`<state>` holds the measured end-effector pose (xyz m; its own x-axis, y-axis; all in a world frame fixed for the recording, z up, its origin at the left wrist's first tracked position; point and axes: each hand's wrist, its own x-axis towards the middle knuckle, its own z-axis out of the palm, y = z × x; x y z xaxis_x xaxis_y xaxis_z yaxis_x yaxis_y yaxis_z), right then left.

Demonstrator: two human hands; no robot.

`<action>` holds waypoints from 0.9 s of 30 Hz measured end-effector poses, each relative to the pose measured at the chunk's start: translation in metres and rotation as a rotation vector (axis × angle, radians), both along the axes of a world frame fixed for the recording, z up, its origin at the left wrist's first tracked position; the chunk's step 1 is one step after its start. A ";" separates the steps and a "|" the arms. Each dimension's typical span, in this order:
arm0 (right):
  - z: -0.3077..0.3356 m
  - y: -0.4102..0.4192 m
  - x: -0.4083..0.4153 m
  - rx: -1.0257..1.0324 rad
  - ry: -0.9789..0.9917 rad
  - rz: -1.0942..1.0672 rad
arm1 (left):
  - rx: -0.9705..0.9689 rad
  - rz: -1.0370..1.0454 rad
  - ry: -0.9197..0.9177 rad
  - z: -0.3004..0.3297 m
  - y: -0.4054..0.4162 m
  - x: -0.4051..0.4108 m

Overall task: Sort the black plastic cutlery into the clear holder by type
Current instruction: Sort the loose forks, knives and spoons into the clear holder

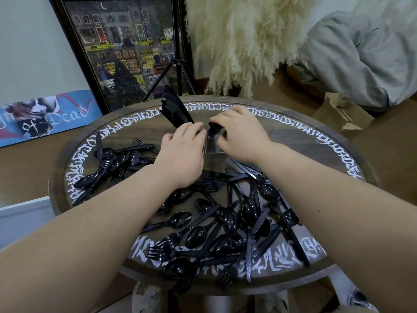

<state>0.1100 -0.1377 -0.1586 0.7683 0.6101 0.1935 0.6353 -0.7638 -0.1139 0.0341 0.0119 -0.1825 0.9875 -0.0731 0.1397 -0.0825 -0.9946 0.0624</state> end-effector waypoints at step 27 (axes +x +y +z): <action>-0.063 -0.156 -0.073 0.130 0.367 -0.563 | -0.154 -0.151 0.218 -0.045 -0.135 -0.028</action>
